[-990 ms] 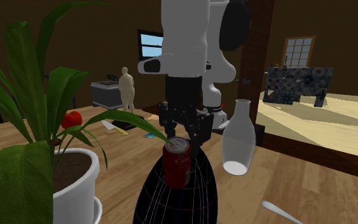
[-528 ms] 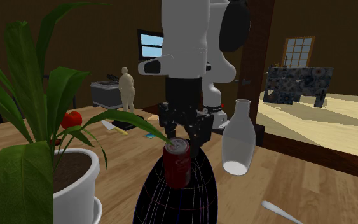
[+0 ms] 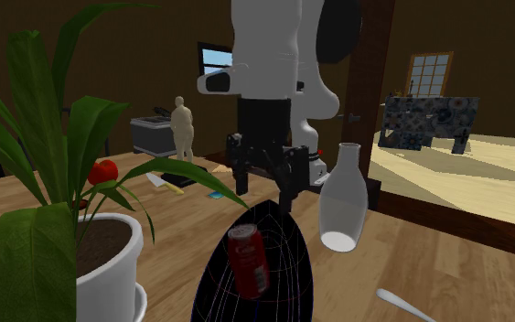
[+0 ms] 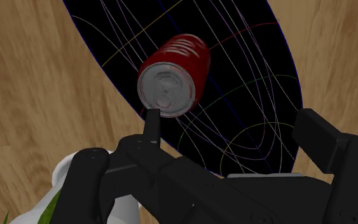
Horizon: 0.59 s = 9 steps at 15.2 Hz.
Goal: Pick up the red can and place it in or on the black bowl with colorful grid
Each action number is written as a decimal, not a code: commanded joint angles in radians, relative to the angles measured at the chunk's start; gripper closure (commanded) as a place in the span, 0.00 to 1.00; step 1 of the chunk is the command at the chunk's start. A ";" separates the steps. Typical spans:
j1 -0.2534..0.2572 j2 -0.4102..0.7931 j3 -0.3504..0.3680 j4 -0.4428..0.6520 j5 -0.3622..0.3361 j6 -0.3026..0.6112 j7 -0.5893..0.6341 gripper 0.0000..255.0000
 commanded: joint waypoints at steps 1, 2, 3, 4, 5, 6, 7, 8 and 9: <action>0.000 -0.019 0.005 0.031 0.008 -0.050 -0.004 0.00; 0.000 -0.026 0.006 0.048 0.011 -0.073 -0.006 0.00; 0.001 -0.026 0.006 0.048 0.011 -0.073 -0.006 0.00; 0.000 -0.026 0.006 0.048 0.011 -0.073 -0.006 0.00; 0.000 -0.026 0.006 0.048 0.011 -0.073 -0.006 0.00; 0.000 -0.026 0.006 0.048 0.011 -0.073 -0.006 0.00; 0.000 -0.026 0.006 0.048 0.011 -0.073 -0.006 0.00; 0.000 -0.026 0.006 0.048 0.011 -0.073 -0.006 0.00; 0.000 -0.026 0.006 0.048 0.011 -0.073 -0.006 0.00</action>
